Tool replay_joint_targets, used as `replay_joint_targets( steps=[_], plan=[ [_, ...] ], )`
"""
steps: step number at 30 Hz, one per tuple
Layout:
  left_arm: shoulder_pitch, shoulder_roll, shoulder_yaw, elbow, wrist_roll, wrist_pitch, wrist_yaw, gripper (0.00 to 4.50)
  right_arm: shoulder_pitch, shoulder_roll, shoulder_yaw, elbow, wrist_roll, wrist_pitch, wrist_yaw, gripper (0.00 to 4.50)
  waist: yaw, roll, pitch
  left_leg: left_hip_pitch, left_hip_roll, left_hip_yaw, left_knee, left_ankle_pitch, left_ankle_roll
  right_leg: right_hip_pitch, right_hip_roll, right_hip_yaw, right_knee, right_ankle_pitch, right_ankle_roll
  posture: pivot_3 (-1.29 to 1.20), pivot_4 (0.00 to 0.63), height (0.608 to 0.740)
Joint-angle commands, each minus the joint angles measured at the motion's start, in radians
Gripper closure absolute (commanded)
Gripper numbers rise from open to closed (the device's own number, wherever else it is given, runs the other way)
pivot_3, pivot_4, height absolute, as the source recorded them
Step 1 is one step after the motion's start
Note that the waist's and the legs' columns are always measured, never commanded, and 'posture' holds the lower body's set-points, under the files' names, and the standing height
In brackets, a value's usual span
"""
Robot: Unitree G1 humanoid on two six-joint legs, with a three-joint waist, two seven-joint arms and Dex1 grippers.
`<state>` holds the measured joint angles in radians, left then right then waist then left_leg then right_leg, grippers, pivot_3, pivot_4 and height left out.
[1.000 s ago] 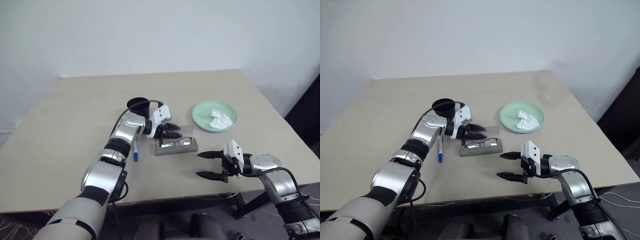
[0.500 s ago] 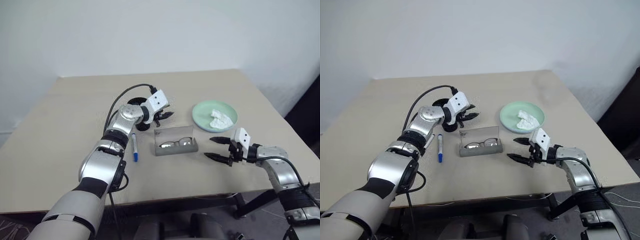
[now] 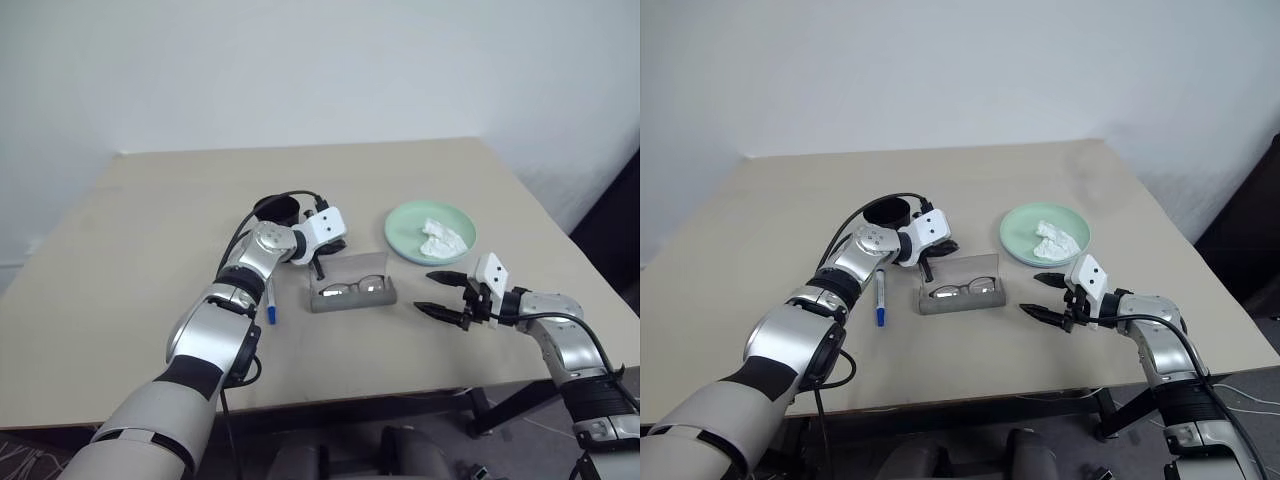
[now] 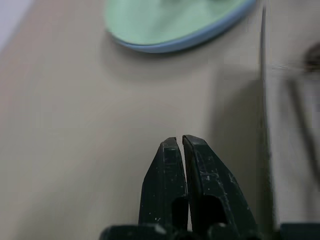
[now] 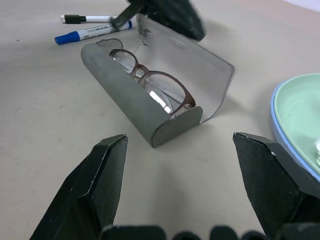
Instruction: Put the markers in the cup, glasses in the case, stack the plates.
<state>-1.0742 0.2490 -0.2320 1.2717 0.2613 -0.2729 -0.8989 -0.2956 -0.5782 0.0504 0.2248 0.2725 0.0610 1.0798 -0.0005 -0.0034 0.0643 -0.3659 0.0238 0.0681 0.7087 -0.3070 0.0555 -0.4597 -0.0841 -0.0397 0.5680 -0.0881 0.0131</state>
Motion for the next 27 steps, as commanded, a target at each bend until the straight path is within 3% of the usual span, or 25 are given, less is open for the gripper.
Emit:
replay_joint_targets(
  steps=[1,14,22,27],
  plan=[
    [0.009,0.024,-0.008,-0.028,-0.004,0.014,-0.091,4.44,-0.002,-0.015,-0.042,-0.037,0.021,-0.022,0.001,0.84,0.000,0.000,0.000,0.000,0.000,0.000,0.000,0.000,0.000,0.000,0.000,0.000,0.000,0.000,0.000,0.00,0.000,0.740],
    [0.126,0.069,0.025,-0.294,-0.140,0.121,-0.420,4.44,-0.009,-0.010,-0.053,-0.026,0.022,-0.029,0.018,0.84,0.001,0.000,0.000,0.000,0.000,0.001,0.000,-0.001,0.001,0.000,0.000,0.002,0.001,0.000,0.001,0.00,0.000,0.740],
    [0.265,0.106,-0.033,-0.558,-0.138,0.216,-0.472,4.44,-0.017,-0.005,-0.051,-0.024,0.022,-0.026,0.018,0.84,0.000,0.001,0.000,0.000,-0.001,0.002,0.002,-0.003,0.004,0.000,0.000,0.004,0.001,-0.002,0.002,0.00,0.000,0.740],
    [0.303,0.120,0.004,-0.651,-0.187,0.278,-0.405,4.44,-0.019,-0.001,-0.046,-0.025,0.020,-0.026,0.018,0.84,0.000,0.001,0.000,0.001,-0.001,0.002,0.004,-0.004,0.004,0.000,0.000,0.004,0.001,-0.002,0.003,0.00,0.000,0.740]
  ],
)
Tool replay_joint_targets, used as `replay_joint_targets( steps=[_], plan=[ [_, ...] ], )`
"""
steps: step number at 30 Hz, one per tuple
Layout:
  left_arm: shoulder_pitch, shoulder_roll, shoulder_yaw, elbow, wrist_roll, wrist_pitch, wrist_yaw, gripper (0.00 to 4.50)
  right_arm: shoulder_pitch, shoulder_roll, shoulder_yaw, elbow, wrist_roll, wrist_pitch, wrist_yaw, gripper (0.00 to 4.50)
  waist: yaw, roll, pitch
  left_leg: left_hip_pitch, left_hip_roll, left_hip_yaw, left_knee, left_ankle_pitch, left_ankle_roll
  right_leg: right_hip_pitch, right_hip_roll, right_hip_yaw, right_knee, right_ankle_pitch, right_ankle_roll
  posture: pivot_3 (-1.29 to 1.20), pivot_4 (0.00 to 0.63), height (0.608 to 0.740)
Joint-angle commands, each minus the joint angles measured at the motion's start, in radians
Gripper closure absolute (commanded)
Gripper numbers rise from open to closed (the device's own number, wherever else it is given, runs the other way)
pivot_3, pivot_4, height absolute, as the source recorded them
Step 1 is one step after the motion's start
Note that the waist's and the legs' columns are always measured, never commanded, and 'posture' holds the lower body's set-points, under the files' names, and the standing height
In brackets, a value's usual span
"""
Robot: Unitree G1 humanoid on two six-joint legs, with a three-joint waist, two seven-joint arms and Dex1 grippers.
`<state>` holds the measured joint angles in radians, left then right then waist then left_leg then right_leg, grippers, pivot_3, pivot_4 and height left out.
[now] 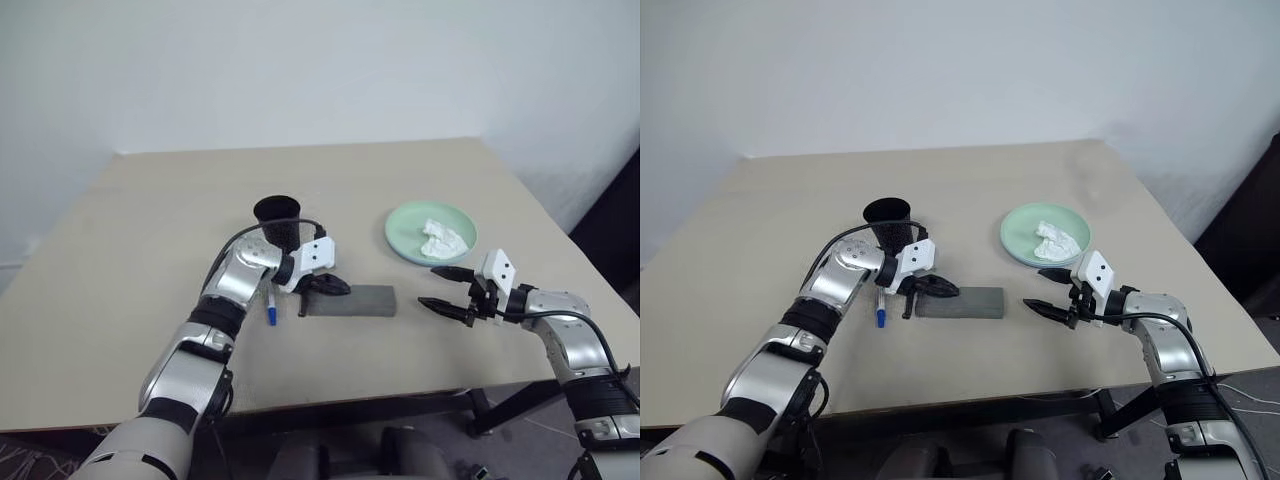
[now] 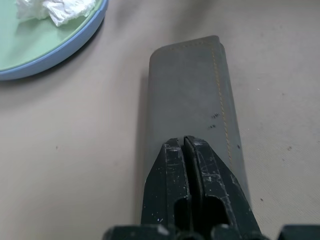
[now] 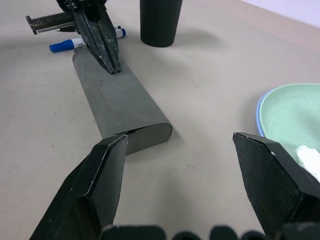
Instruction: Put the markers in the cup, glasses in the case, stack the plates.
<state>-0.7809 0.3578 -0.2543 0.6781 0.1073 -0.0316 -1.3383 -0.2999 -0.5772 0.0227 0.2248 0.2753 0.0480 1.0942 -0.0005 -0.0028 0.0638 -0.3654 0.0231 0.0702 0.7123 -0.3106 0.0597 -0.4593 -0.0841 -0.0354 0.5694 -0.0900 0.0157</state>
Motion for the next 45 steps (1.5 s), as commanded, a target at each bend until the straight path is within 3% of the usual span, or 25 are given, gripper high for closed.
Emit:
replay_joint_targets(
  steps=[1,4,9,17,24,30,33,40,45],
  plan=[
    [0.015,0.012,0.040,-0.075,-0.047,0.050,0.052,4.44,-0.016,-0.001,-0.017,-0.025,0.016,-0.013,0.004,0.84,0.000,0.000,0.000,0.000,0.000,0.000,0.000,0.000,0.000,0.000,0.000,0.000,0.000,0.000,0.000,0.00,0.000,0.740],
    [0.062,0.010,0.118,-0.186,-0.085,0.093,0.195,4.44,-0.026,0.006,-0.011,-0.024,0.014,-0.016,0.003,0.84,0.000,0.000,0.000,0.000,0.000,0.000,0.001,0.000,0.000,0.000,0.000,0.000,0.001,0.000,0.000,0.00,0.000,0.740],
    [0.253,-0.012,0.204,-0.577,-0.123,0.341,0.408,4.44,-0.057,0.021,-0.014,-0.005,0.016,-0.027,-0.001,0.84,-0.001,0.001,0.000,0.001,0.001,0.001,0.001,0.000,0.000,0.000,0.000,0.001,0.001,0.000,0.000,0.00,0.000,0.740],
    [0.520,-0.105,0.204,-1.018,-0.001,0.709,0.817,4.44,-0.088,-0.006,-0.036,-0.020,0.110,0.063,0.103,0.84,0.000,0.002,-0.001,0.004,0.000,0.000,0.002,-0.001,-0.001,0.004,0.000,0.001,0.003,0.000,0.000,0.00,0.000,0.740],
    [0.571,-0.163,0.263,-1.003,0.086,0.818,1.087,4.44,-0.120,-0.028,-0.023,-0.049,0.171,0.161,0.205,0.84,0.000,0.002,-0.001,0.007,0.001,-0.001,0.002,0.001,-0.003,0.005,0.001,0.001,0.005,0.000,0.000,0.00,0.000,0.740],
    [0.553,-0.174,0.319,-0.933,0.065,0.870,1.161,4.44,-0.146,-0.002,-0.008,-0.041,0.151,0.164,0.205,0.84,0.001,0.002,-0.001,0.007,0.002,-0.002,0.002,0.002,-0.005,0.005,0.003,0.001,0.005,0.000,0.000,0.00,0.000,0.740],
    [0.542,-0.191,0.338,-0.919,0.035,0.894,1.166,3.83,-0.151,0.007,-0.005,-0.039,0.144,0.161,0.201,0.84,0.001,0.002,-0.001,0.006,0.002,-0.002,0.002,0.002,-0.005,0.005,0.003,0.001,0.005,0.000,0.000,0.00,0.000,0.740],
    [0.487,-0.214,0.330,-0.876,0.018,0.926,1.205,1.52,-0.141,0.011,-0.007,-0.045,0.135,0.153,0.186,0.84,0.000,0.002,-0.001,0.006,0.002,-0.002,0.002,0.002,-0.005,0.005,0.003,0.001,0.004,0.000,0.000,0.00,0.000,0.740],
    [0.448,-0.218,0.304,-0.836,0.003,0.934,1.199,1.52,-0.123,0.009,-0.011,-0.060,0.132,0.149,0.167,0.84,0.000,0.002,-0.001,0.006,0.001,-0.002,0.002,0.002,-0.005,0.005,0.003,0.002,0.004,0.000,0.000,0.00,0.000,0.740]
  ],
)
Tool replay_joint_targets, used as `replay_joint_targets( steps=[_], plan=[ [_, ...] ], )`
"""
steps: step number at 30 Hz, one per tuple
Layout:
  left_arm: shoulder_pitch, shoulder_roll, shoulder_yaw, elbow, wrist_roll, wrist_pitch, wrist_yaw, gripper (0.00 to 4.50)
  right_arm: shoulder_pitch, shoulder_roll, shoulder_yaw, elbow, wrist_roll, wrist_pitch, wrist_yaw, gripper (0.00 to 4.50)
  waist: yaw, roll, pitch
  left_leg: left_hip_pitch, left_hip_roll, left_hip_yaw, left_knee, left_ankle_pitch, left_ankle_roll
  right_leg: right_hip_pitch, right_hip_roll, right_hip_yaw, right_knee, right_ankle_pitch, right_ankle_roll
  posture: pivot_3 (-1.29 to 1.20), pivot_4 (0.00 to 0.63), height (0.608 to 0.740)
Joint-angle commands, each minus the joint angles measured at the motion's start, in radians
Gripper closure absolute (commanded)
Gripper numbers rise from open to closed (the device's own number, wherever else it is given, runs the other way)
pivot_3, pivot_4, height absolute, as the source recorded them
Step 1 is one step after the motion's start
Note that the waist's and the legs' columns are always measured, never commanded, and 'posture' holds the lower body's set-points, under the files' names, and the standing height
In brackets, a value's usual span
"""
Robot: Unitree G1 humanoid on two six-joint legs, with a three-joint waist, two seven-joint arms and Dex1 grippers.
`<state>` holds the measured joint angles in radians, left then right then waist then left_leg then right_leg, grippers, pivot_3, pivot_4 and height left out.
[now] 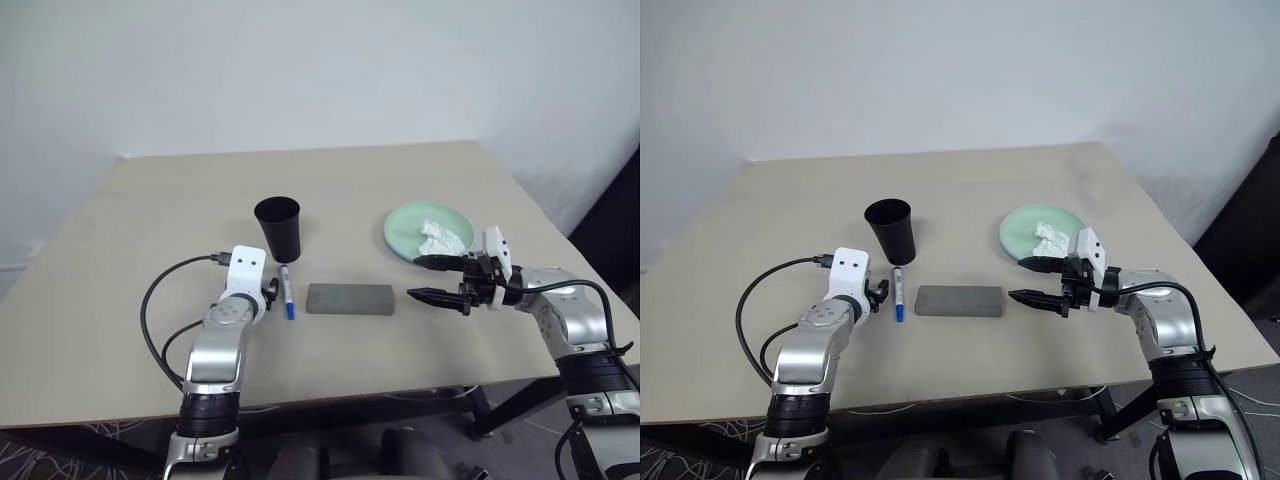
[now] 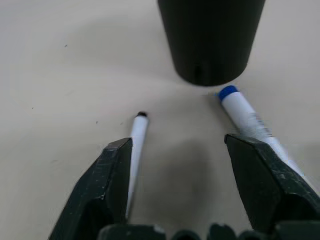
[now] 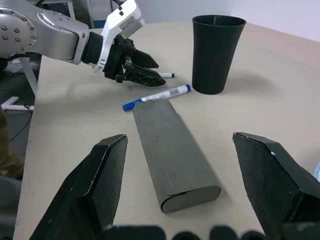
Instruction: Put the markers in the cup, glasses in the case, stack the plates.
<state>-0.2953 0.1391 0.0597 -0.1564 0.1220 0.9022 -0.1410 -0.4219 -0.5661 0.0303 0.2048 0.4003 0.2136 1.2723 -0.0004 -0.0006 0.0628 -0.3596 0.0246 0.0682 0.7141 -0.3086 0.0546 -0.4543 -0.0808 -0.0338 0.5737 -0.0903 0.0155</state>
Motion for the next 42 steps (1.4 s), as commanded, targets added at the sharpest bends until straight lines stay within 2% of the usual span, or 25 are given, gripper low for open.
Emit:
replay_joint_targets(
  steps=[1,11,20,30,33,40,42],
  plan=[
    [-0.046,0.001,-0.013,0.006,-0.016,0.000,0.002,1.52,0.002,-0.003,-0.019,-0.043,0.007,-0.016,-0.014,0.84,0.000,0.000,0.000,0.000,0.000,0.000,0.000,0.000,0.000,0.000,0.000,0.000,0.000,0.000,0.000,0.00,0.000,0.740],
    [-0.078,0.012,-0.031,0.019,-0.022,-0.014,0.021,1.52,0.031,-0.009,-0.024,-0.073,0.010,-0.012,-0.041,0.84,0.000,0.000,0.000,-0.001,0.000,0.000,0.000,0.000,0.000,0.000,0.000,0.000,-0.001,0.000,0.000,0.00,0.000,0.740],
    [-0.061,0.089,0.011,0.036,-0.022,0.025,0.038,1.52,0.036,-0.015,-0.019,-0.061,-0.003,-0.024,-0.042,0.84,0.000,0.000,0.000,-0.001,0.000,0.000,0.000,0.000,0.000,-0.001,0.000,0.000,-0.001,0.000,0.000,0.00,0.000,0.740],
    [-0.069,0.153,0.010,0.087,-0.077,0.090,-0.047,1.52,0.041,-0.009,-0.017,-0.061,-0.010,-0.032,-0.050,0.84,0.000,0.000,0.000,-0.001,0.000,0.000,0.000,0.000,0.000,-0.001,0.000,0.000,0.000,0.000,0.000,0.00,0.000,0.740],
    [-0.073,0.162,0.023,0.103,-0.093,0.090,-0.060,2.11,0.046,-0.009,-0.018,-0.066,-0.011,-0.033,-0.057,0.84,0.000,0.000,0.000,0.000,0.000,0.000,0.000,0.000,-0.001,-0.001,0.000,0.000,-0.001,0.000,0.000,0.00,0.000,0.740],
    [-0.080,0.177,0.039,0.114,-0.119,0.083,-0.064,4.49,0.059,-0.009,-0.020,-0.076,-0.011,-0.034,-0.067,0.84,0.000,0.000,0.000,-0.001,0.001,0.000,0.000,0.000,-0.001,-0.001,0.000,0.000,0.000,0.000,0.000,0.00,0.000,0.740],
    [-0.083,0.178,0.042,0.115,-0.122,0.089,-0.066,4.49,0.058,-0.010,-0.020,-0.076,-0.011,-0.032,-0.068,0.84,0.000,0.000,0.000,-0.001,0.000,0.000,0.000,0.000,-0.001,-0.001,0.000,0.000,-0.001,0.000,0.000,0.00,0.000,0.740]
  ],
)
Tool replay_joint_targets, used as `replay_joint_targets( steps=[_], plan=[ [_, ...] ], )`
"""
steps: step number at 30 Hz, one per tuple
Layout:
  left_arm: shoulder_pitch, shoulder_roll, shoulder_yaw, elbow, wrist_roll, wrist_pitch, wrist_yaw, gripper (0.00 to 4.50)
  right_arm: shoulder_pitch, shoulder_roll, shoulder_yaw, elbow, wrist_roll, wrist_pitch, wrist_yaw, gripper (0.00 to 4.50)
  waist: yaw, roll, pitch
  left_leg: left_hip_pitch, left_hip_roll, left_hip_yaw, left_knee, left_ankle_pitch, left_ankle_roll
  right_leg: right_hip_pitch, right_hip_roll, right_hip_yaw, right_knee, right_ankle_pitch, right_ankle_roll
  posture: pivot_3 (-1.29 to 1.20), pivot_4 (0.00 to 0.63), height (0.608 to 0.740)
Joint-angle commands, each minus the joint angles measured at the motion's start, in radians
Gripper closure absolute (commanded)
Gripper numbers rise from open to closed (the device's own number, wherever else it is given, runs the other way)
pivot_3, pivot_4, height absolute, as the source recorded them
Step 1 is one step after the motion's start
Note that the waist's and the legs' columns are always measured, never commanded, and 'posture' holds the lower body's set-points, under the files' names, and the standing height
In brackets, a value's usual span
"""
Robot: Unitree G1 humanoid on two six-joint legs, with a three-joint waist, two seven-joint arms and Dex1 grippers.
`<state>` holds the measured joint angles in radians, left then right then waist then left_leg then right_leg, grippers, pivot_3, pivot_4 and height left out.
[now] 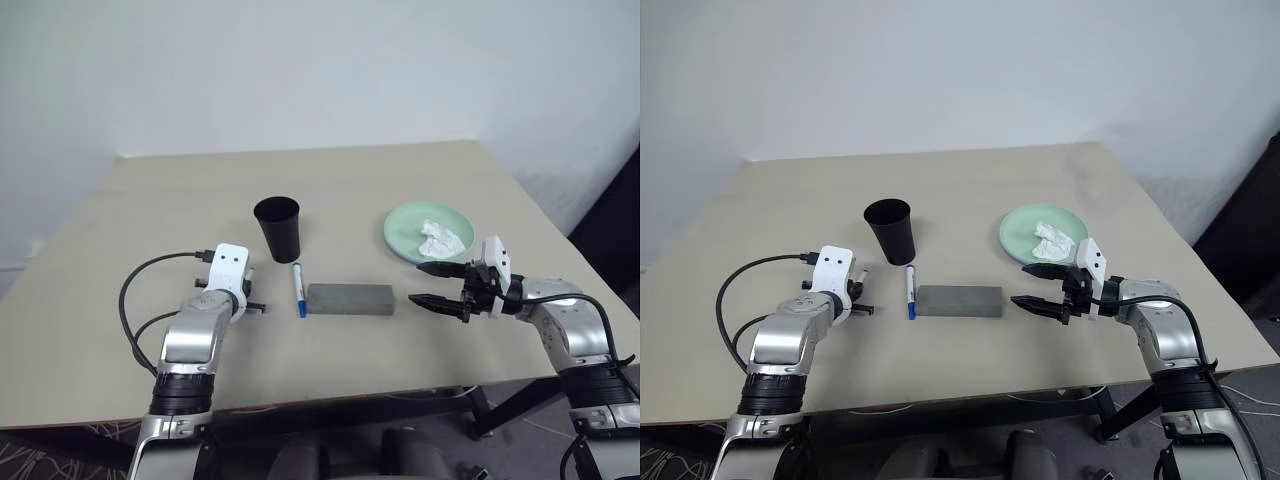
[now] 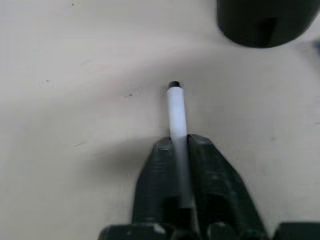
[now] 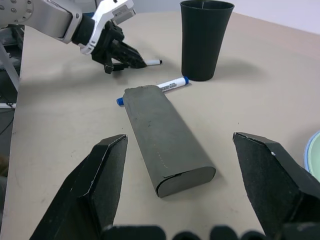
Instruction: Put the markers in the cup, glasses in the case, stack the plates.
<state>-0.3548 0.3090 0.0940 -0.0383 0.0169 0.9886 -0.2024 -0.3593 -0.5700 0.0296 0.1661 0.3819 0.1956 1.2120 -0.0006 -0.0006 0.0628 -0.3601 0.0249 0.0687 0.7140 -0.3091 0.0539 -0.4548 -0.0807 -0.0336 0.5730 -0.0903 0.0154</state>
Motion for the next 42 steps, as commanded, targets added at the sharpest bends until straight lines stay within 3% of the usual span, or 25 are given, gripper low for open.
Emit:
replay_joint_targets(
  steps=[1,6,12,18,21,27,34,42],
  plan=[
    [-0.025,0.009,0.010,-0.004,-0.019,0.006,-0.006,4.49,-0.005,-0.006,-0.019,-0.037,0.008,-0.014,-0.009,0.84,0.000,0.000,0.000,0.000,0.000,0.000,0.000,0.000,0.000,0.000,0.000,0.000,0.000,0.000,0.000,0.00,0.000,0.740],
    [-0.024,0.014,0.003,-0.023,-0.031,0.000,-0.022,4.49,-0.008,-0.007,-0.017,-0.033,0.006,-0.016,-0.012,0.84,0.000,0.000,0.000,0.000,0.000,0.000,0.000,0.000,0.000,0.000,0.000,0.000,0.000,0.000,0.000,0.00,0.000,0.740],
    [0.000,0.063,-0.120,-0.205,-0.137,-0.195,-0.272,4.49,-0.023,-0.008,-0.014,-0.018,0.001,-0.019,-0.009,0.84,0.000,0.000,0.000,0.000,0.000,0.001,0.000,0.000,0.000,0.000,0.000,0.000,0.000,0.000,0.000,0.00,0.000,0.740],
    [-0.047,0.060,-0.107,-0.247,-0.265,-0.416,-0.445,4.49,-0.035,-0.007,-0.012,-0.007,-0.003,-0.022,-0.007,0.84,-0.001,0.000,0.000,-0.001,0.000,0.002,0.000,0.000,-0.001,-0.003,0.001,0.002,0.001,0.000,0.000,0.00,0.000,0.740],
    [-0.125,0.038,-0.084,-0.136,-0.245,-0.531,-0.410,4.49,-0.040,-0.005,-0.011,-0.001,-0.005,-0.025,-0.008,0.84,0.001,0.000,0.000,-0.001,0.001,0.001,0.000,0.000,-0.001,-0.003,0.002,0.003,0.001,0.000,0.000,0.00,0.000,0.740],
    [-0.289,0.009,-0.075,0.223,-0.070,-0.960,-0.198,4.49,-0.052,-0.001,-0.028,-0.019,0.027,-0.001,-0.007,0.84,0.000,0.000,0.000,0.000,0.001,0.001,0.000,0.000,-0.001,-0.001,0.012,0.017,-0.001,0.000,0.000,0.00,0.000,0.740],
    [-0.443,-0.017,-0.038,0.641,-0.015,-1.339,-0.048,4.49,-0.090,0.006,-0.073,-0.063,0.131,0.111,-0.012,0.84,0.002,0.000,0.000,-0.001,0.001,0.002,0.000,0.000,0.001,-0.001,0.012,0.018,-0.003,0.000,0.000,0.00,0.000,0.740],
    [-0.584,-0.029,-0.034,1.022,0.023,-1.578,0.042,4.49,-0.085,0.003,-0.083,-0.082,0.139,0.128,-0.017,0.84,0.001,0.000,0.000,-0.002,0.001,0.003,0.000,-0.002,0.002,-0.001,0.012,0.017,-0.003,0.001,0.001,0.00,0.000,0.740]
  ],
)
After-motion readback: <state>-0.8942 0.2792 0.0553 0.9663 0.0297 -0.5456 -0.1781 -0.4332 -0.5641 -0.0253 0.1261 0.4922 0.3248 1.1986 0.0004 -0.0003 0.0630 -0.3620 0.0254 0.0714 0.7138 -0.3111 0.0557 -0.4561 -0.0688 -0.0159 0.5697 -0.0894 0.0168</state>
